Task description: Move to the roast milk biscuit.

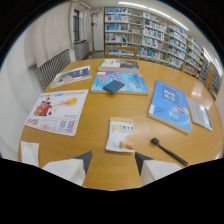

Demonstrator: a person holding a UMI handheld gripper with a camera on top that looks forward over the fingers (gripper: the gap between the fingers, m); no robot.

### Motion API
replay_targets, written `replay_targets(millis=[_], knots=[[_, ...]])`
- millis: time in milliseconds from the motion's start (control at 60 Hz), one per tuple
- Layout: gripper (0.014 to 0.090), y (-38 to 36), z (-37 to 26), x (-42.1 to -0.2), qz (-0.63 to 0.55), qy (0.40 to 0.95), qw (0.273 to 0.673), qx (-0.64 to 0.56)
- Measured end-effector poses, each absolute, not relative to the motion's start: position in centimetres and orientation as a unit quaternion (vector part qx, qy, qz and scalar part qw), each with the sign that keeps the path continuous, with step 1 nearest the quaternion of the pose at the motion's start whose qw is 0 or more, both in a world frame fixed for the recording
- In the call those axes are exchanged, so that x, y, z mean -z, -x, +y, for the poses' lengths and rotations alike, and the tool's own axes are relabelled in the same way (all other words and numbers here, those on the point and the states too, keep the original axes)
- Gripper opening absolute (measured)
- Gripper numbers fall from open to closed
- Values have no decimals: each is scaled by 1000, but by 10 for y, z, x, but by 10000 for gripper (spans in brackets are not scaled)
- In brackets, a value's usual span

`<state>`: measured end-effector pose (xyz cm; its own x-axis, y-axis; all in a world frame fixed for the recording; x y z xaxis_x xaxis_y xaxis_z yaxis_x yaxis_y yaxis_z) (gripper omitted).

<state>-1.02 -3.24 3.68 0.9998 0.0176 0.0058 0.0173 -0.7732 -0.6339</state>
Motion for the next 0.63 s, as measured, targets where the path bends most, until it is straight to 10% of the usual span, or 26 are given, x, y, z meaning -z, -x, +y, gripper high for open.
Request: replay_targets(millis=[633], knots=[[844,-9,36,-17,-16,946,323,-15]])
